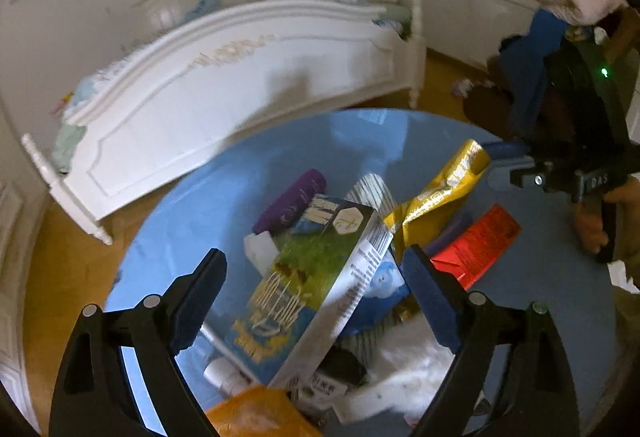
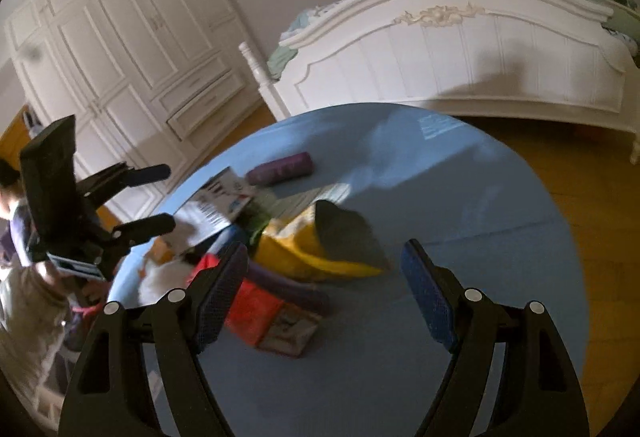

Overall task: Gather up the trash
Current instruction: 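Grasp the blue-green milk carton with the left tool while the right tool grasps a yellow wrapper, then carry both items over the bin and open both tools to drop them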

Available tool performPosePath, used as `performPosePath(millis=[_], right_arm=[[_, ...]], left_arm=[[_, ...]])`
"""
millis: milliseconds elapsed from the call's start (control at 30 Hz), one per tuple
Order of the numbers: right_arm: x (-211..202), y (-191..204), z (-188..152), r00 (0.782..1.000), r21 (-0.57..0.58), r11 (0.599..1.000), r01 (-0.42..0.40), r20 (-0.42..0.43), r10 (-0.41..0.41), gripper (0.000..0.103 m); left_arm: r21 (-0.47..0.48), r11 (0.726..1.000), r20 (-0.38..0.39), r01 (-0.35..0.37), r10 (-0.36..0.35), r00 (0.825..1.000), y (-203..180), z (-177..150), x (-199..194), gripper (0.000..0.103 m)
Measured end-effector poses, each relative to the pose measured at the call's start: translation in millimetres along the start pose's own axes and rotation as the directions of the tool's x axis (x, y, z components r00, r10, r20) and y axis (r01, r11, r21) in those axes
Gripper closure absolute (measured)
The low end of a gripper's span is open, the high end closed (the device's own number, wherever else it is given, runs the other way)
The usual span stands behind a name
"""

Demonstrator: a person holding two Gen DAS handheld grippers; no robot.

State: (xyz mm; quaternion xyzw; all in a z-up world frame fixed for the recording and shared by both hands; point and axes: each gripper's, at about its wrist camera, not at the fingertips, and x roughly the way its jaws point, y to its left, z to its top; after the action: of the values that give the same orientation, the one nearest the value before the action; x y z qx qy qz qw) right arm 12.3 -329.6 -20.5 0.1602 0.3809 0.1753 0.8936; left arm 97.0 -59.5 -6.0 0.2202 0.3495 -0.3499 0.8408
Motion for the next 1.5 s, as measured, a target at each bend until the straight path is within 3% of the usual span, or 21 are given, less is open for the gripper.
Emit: performPosePath(millis=[267, 333, 367, 433, 500, 667, 733, 967, 1133, 1333, 1500], right_arm=[[30, 9, 15, 0.997, -0.01, 0.998, -0.064, -0.045, 0.063, 0.024], [36, 9, 18, 0.995, -0.019, 0.997, -0.078, -0.057, 0.076, 0.031], [38, 10, 18, 0.994, -0.02, 0.996, -0.087, -0.07, 0.085, 0.045], [39, 10, 19, 0.992, -0.016, 0.994, -0.107, -0.074, 0.106, 0.052], [37, 10, 18, 0.989, -0.007, 0.991, -0.131, -0.064, 0.13, 0.066], [29, 8, 17, 0.988, 0.017, 0.989, -0.147, -0.037, 0.148, 0.076], [23, 9, 15, 0.988, 0.029, 0.987, -0.155, -0.015, 0.156, 0.086], [-6, 16, 13, 0.986, 0.065, 0.988, -0.143, 0.098, 0.136, 0.094], [-32, 24, 21, 0.977, 0.072, 0.987, -0.141, 0.171, 0.127, 0.094], [-48, 50, 34, 0.968, 0.043, 0.985, -0.166, 0.195, 0.155, 0.094], [-46, 84, 40, 0.963, -0.006, 0.978, -0.206, 0.177, 0.204, 0.094]], left_arm=[[0.059, 0.995, -0.109, 0.084, -0.077, 0.991, 0, -3, 28, 0.015], [0.057, 0.995, -0.11, 0.085, -0.079, 0.991, -1, -4, 31, 0.017], [0.052, 0.995, -0.1, 0.082, -0.077, 0.992, 0, -4, 31, 0.023], [0.015, 0.997, -0.084, 0.08, -0.078, 0.993, 5, -2, 30, 0.031], [-0.025, 0.996, -0.063, 0.091, -0.093, 0.994, 10, -3, 26, 0.038], [-0.05, 0.996, -0.018, 0.074, -0.075, 0.997, 7, -7, 17, 0.045], [-0.066, 0.996, 0.009, 0.066, -0.066, 0.998, 5, -7, 9, 0.046], [-0.151, 0.988, 0.121, 0.029, -0.011, 0.993, 12, -8, -29, 0.048], [-0.224, 0.975, 0.22, 0.007, 0.044, 0.975, 21, -12, -66, 0.048], [-0.318, 0.948, 0.326, -0.006, 0.116, 0.938, 33, -33, -116, 0.048], [-0.427, 0.904, 0.361, -0.033, 0.203, 0.91, 45, -70, -154, 0.048]])
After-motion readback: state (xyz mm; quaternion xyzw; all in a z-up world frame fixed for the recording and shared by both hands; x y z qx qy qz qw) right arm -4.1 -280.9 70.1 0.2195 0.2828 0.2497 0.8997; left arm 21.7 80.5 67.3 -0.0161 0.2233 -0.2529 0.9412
